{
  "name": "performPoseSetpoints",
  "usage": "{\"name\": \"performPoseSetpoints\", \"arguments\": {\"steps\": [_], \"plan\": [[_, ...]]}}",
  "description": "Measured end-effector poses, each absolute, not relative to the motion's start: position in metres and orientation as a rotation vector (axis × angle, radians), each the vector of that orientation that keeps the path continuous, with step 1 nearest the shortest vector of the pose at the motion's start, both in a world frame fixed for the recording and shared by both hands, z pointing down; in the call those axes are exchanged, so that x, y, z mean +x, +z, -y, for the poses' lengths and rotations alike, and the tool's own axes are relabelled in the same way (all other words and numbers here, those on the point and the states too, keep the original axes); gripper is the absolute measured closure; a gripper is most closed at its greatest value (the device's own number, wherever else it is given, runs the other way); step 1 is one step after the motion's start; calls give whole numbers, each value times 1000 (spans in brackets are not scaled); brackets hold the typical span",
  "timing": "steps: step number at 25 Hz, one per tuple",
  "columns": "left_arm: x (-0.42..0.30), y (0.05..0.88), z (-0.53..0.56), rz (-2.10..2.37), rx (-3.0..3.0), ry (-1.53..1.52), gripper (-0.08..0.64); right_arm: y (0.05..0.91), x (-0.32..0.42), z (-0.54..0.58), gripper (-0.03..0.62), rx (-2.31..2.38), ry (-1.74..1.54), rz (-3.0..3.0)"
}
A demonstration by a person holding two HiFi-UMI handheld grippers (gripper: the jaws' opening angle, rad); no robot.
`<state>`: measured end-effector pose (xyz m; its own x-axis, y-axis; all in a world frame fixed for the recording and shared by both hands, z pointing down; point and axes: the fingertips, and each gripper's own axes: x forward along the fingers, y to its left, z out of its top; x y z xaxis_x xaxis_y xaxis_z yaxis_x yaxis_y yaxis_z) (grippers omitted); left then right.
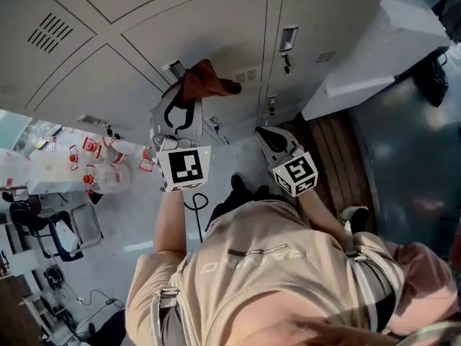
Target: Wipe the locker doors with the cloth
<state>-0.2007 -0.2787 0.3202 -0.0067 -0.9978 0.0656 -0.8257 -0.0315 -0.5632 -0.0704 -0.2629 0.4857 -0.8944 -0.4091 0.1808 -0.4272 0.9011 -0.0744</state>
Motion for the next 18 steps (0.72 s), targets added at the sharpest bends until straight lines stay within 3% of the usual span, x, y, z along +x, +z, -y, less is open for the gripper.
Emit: {"name": "performPoseSetpoints", "arguments": {"steps": [10, 18], "plan": [[-217, 204, 302, -1598, -1326, -993, 476, 469, -86, 280, 577, 792, 117, 2873], [-237, 186, 326, -1596, -1168, -1101, 476, 467, -98, 286, 577, 795, 125, 2872]]}}
